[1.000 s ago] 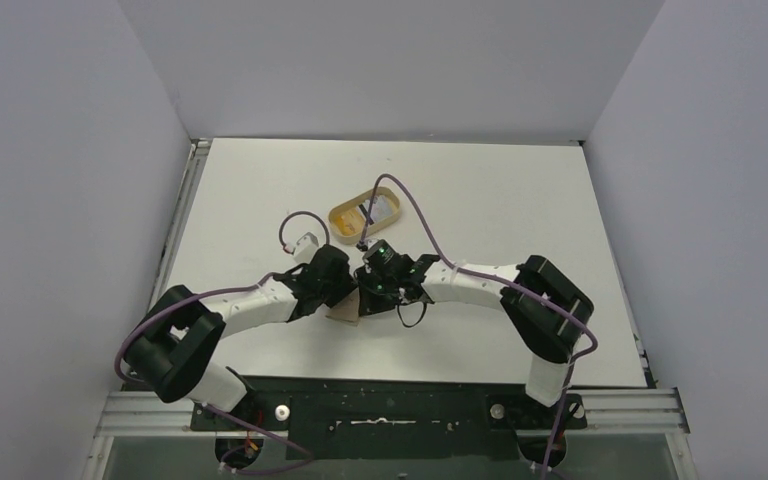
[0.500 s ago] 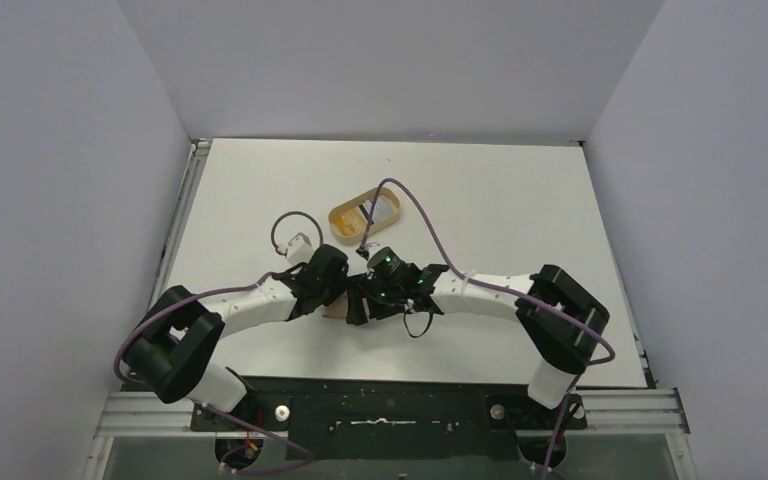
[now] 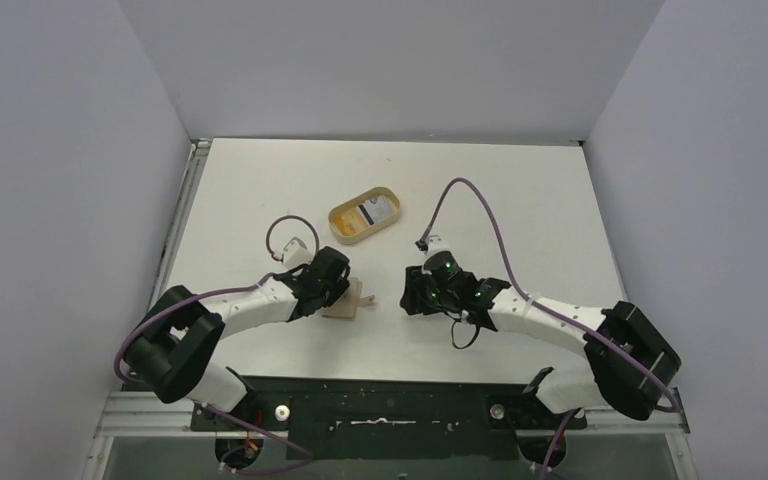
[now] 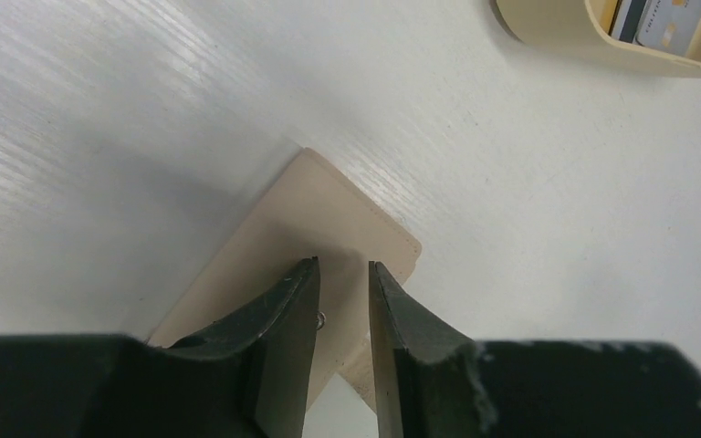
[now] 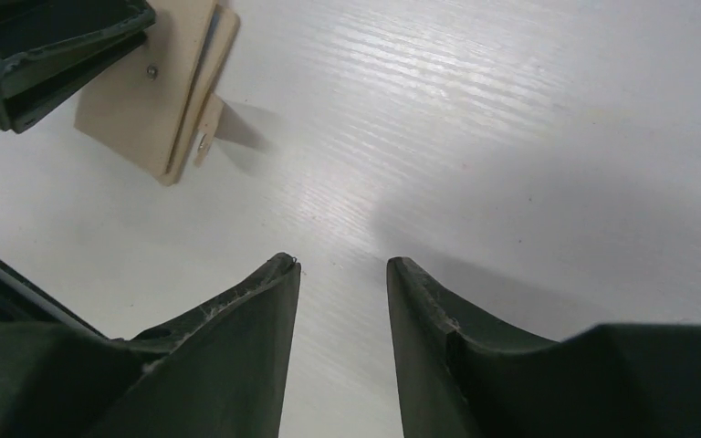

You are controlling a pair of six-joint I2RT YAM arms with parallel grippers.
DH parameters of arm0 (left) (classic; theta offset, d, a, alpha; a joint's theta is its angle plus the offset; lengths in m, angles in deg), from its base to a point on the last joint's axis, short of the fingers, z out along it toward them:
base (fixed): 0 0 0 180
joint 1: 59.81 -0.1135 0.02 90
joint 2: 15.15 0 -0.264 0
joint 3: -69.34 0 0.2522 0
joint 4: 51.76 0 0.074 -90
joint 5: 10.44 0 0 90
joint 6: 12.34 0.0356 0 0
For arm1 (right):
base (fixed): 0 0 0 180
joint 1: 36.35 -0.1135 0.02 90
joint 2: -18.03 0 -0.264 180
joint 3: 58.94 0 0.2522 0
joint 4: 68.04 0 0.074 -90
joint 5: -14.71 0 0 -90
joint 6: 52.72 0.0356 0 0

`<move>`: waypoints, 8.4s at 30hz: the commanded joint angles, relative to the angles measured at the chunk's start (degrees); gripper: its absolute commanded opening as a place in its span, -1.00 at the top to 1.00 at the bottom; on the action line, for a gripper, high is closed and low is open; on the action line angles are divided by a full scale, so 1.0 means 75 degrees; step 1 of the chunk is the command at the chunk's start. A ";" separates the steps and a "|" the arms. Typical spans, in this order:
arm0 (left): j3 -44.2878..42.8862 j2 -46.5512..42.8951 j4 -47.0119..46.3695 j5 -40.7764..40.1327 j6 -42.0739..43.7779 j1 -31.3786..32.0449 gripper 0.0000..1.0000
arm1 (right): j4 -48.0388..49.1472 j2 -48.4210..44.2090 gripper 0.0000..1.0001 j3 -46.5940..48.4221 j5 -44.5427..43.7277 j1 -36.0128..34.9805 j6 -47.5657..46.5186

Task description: Take the credit cards out of the card holder

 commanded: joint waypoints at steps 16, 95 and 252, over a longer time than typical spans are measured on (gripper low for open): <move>-0.0003 0.0237 0.0786 0.0339 -0.1159 0.0441 1.00 | 0.1185 0.2085 0.38 0.1517 -0.0321 -0.0300 0.0064; 0.0452 0.0009 0.1053 0.0014 -0.1409 0.0467 1.00 | 0.2089 0.2886 0.33 0.1995 0.0712 -0.0844 0.0297; 0.1307 -0.0979 0.0489 0.1814 0.1205 -0.0673 0.87 | 0.2596 0.4346 0.52 0.2070 0.1748 -0.0610 -0.1645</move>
